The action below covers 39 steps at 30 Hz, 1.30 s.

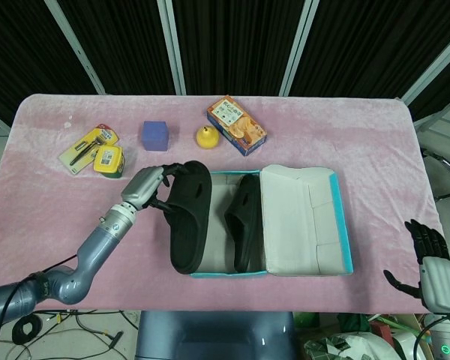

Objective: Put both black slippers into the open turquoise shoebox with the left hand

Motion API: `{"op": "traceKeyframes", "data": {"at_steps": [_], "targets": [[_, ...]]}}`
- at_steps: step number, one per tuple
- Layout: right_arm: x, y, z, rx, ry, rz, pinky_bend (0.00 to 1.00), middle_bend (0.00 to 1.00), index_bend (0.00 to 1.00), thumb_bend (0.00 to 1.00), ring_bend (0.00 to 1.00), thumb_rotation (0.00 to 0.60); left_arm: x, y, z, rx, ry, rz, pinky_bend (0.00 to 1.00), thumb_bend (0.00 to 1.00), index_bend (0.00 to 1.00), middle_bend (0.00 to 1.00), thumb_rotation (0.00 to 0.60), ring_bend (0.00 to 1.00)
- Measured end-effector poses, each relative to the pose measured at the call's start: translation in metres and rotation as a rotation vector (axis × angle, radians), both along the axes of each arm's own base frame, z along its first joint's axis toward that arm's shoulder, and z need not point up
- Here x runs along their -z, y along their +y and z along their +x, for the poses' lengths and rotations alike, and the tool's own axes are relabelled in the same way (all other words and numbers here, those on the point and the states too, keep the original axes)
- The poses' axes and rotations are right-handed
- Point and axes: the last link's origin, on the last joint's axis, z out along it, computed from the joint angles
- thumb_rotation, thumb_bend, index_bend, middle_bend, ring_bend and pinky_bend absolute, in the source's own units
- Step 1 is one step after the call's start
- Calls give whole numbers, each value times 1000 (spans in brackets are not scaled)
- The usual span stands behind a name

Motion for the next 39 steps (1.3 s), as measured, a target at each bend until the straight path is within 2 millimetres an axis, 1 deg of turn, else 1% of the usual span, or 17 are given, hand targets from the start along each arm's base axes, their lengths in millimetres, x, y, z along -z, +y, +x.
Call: {"op": "traceKeyframes", "data": {"at_steps": [3, 5, 10, 14, 24, 27, 31, 39], "targets": [[0, 1, -2, 6, -3, -1, 5, 47, 39, 111, 0, 600, 12, -1, 15, 95, -49, 67, 435, 104, 313, 439, 600, 360], [0, 1, -2, 8, -5, -2, 5, 47, 39, 111, 0, 600, 20, 2, 21, 161, -53, 132, 435, 102, 312, 438, 600, 359], [-1, 1, -4, 11, -7, -3, 5, 47, 39, 111, 0, 600, 37, 8, 29, 278, -23, 267, 435, 98, 307, 438, 600, 359], [-2, 2, -6, 16, -10, -6, 5, 46, 39, 111, 0, 600, 53, 8, 33, 329, -13, 327, 435, 98, 306, 440, 600, 359], [-2, 2, -7, 14, -12, -7, 5, 46, 38, 111, 0, 600, 88, -7, 41, 375, -121, 291, 435, 98, 293, 439, 600, 359], [-3, 2, -7, 14, -13, -8, 5, 46, 38, 111, 0, 600, 95, -9, 41, 380, -131, 281, 435, 98, 291, 441, 600, 359], [-3, 3, -8, 19, -15, -8, 5, 46, 38, 111, 0, 600, 101, -8, 38, 379, -117, 269, 435, 98, 288, 447, 600, 359], [-2, 3, -7, 16, -12, -6, 5, 46, 38, 111, 0, 600, 108, -3, 27, 335, -62, 221, 439, 98, 240, 418, 600, 359]]}}
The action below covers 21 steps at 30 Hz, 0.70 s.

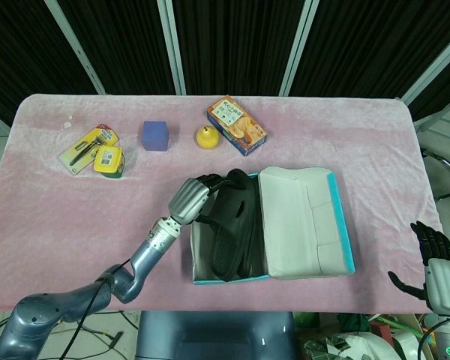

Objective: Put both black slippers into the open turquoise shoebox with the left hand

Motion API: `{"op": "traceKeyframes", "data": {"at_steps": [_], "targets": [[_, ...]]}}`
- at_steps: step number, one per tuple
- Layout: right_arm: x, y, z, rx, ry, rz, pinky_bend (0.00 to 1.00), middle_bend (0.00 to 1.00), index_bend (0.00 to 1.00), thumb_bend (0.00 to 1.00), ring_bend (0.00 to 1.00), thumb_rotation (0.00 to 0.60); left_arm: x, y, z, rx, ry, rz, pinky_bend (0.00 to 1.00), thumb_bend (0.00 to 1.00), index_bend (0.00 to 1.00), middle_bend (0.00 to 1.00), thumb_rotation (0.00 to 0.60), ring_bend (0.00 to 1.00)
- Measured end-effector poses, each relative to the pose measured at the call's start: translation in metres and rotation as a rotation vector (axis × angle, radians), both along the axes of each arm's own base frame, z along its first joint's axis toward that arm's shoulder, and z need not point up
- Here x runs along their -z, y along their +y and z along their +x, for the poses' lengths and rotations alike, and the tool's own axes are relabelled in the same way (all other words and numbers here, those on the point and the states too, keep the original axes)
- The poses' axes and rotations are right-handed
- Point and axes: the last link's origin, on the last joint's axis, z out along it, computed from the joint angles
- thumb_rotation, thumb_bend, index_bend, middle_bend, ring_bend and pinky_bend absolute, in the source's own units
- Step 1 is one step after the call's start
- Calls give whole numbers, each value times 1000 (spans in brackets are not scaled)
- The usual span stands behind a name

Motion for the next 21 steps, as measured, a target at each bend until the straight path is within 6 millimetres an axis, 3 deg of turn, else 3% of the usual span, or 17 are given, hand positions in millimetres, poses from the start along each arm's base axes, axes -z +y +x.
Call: {"op": "traceKeyframes", "data": {"at_steps": [21], "targets": [[1, 2, 3, 4, 4, 3, 5, 46, 37, 111, 0, 600, -1, 15, -8, -114, 358, -51, 441, 16, 178, 347, 600, 359]]}}
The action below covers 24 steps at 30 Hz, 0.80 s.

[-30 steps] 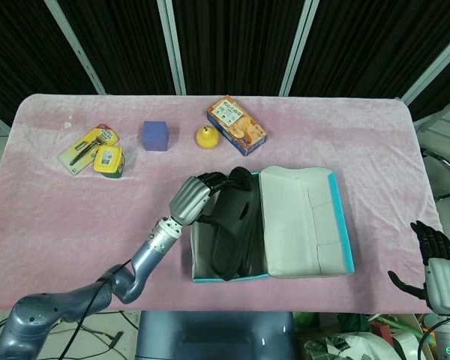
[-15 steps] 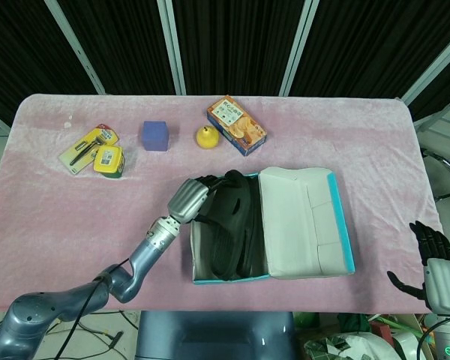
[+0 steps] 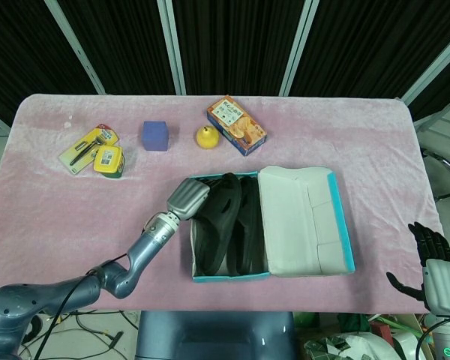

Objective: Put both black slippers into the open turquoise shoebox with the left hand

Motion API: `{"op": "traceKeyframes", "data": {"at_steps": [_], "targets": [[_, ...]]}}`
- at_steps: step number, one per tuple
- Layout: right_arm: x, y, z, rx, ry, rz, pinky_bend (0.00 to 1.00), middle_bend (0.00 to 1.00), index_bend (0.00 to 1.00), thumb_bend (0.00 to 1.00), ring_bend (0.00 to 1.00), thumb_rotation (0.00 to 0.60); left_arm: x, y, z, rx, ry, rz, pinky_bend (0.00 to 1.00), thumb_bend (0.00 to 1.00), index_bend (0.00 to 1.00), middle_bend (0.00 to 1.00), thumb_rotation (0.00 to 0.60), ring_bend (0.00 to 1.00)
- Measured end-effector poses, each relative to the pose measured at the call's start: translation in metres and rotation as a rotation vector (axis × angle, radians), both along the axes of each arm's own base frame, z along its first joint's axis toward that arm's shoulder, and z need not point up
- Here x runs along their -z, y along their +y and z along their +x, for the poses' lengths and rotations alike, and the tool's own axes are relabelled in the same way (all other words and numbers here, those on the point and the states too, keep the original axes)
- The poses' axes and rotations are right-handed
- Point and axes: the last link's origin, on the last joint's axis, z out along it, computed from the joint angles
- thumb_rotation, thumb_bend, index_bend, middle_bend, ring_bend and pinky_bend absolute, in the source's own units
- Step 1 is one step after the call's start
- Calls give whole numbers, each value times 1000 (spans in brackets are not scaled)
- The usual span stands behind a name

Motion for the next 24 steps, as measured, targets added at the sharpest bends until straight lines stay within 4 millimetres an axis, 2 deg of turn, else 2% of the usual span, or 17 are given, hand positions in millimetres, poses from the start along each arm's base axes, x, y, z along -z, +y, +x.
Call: {"op": "traceKeyframes", "data": {"at_steps": [9, 16, 18, 20, 22, 24], "targets": [[0, 0, -1, 2, -2, 0, 4, 46, 37, 111, 0, 600, -7, 9, 9, -13, 136, 43, 412, 0, 159, 351, 600, 358], [0, 1, -2, 4, -6, -3, 5, 46, 37, 111, 0, 600, -9, 14, 15, -39, 229, 50, 340, 0, 133, 331, 600, 334], [0, 2, -2, 4, -6, -4, 5, 46, 37, 111, 0, 600, -8, 14, 18, -51, 252, 37, 294, 0, 101, 285, 563, 272], [0, 2, -2, 4, -7, -5, 5, 46, 37, 110, 0, 600, -8, 13, 20, -56, 268, 21, 212, 0, 41, 177, 452, 104], [0, 2, -3, 4, -8, -6, 5, 46, 37, 110, 0, 600, -7, 10, 24, -58, 274, -3, 156, 0, 7, 106, 389, 14], [-1, 2, -3, 4, -8, -6, 5, 46, 37, 111, 0, 600, -8, 7, 29, -56, 266, -24, 131, 0, 0, 71, 366, 0]]}}
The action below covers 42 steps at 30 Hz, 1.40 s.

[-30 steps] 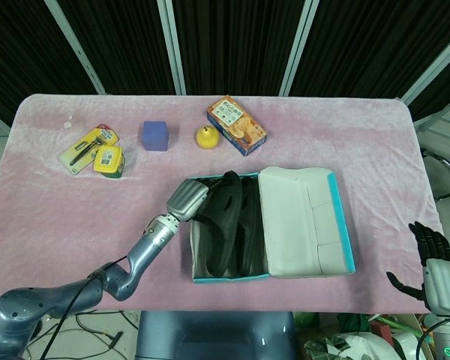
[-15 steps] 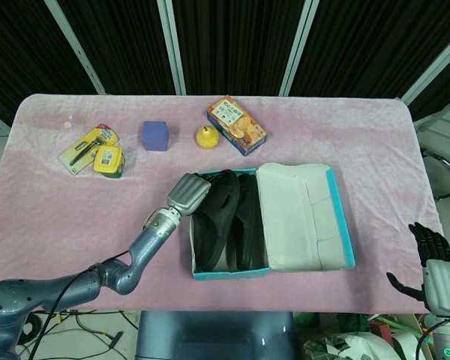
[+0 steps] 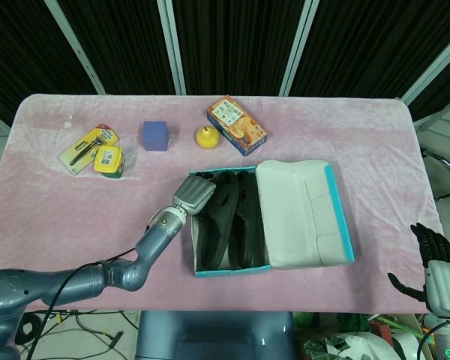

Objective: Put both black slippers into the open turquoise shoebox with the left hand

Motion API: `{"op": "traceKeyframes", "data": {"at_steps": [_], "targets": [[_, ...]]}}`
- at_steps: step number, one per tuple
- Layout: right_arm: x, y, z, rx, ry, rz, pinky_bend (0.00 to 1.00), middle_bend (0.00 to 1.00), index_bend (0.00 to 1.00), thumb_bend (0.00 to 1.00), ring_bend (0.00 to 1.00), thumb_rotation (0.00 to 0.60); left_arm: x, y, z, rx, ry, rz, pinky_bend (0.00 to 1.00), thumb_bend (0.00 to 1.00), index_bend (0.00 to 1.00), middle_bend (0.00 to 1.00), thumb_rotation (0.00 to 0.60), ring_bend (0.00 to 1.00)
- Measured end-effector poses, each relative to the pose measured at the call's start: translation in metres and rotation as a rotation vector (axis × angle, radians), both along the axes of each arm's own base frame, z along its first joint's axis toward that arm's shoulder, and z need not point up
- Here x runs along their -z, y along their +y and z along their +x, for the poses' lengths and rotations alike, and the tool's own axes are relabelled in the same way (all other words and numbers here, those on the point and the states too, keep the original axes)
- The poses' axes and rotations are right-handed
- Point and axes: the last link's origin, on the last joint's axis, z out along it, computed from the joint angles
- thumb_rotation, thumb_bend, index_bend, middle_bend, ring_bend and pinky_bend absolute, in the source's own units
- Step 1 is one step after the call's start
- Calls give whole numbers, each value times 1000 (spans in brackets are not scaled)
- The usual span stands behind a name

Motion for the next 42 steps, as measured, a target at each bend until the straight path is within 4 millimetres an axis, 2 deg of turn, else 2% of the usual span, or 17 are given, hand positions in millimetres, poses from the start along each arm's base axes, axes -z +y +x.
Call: {"op": "traceKeyframes", "data": {"at_steps": [6, 11, 21, 24, 27, 29, 31, 35, 42], "targets": [[0, 0, 0, -3, -1, 0, 5, 46, 36, 111, 0, 600, -10, -5, 4, 28, -27, 0, 75, 0, 0, 2, 361, 0], [0, -2, 1, -8, 1, 3, 5, 46, 36, 111, 0, 600, -19, -9, 0, 46, -23, 2, 33, 0, 0, 0, 362, 0], [0, 0, 1, -10, -2, -2, 5, 46, 35, 111, 0, 600, -39, -19, -6, 83, -40, 30, 19, 0, 0, 0, 357, 0], [0, -1, 1, -11, -1, -1, 5, 46, 35, 111, 0, 600, -46, -24, -5, 112, -61, 55, 30, 0, 29, 29, 334, 7], [1, -1, 2, -14, -2, 0, 5, 46, 35, 111, 0, 600, -49, -29, -4, 145, -86, 70, 87, 0, 100, 133, 260, 87], [1, -1, 2, -14, -3, 0, 5, 46, 35, 110, 0, 600, -50, -34, -3, 170, -95, 70, 123, 0, 140, 193, 203, 149], [1, -1, 2, -14, -4, 0, 5, 46, 35, 111, 0, 600, -49, -39, -3, 199, -100, 64, 133, 12, 153, 215, 192, 172], [1, -1, 1, -12, -4, -1, 5, 46, 35, 111, 0, 600, -41, -47, -5, 220, -88, 35, 133, 57, 161, 217, 177, 173], [0, -1, 1, -12, -4, -3, 5, 46, 35, 111, 0, 600, -26, -55, 8, 247, -112, 10, 133, 57, 158, 210, 176, 162]]}}
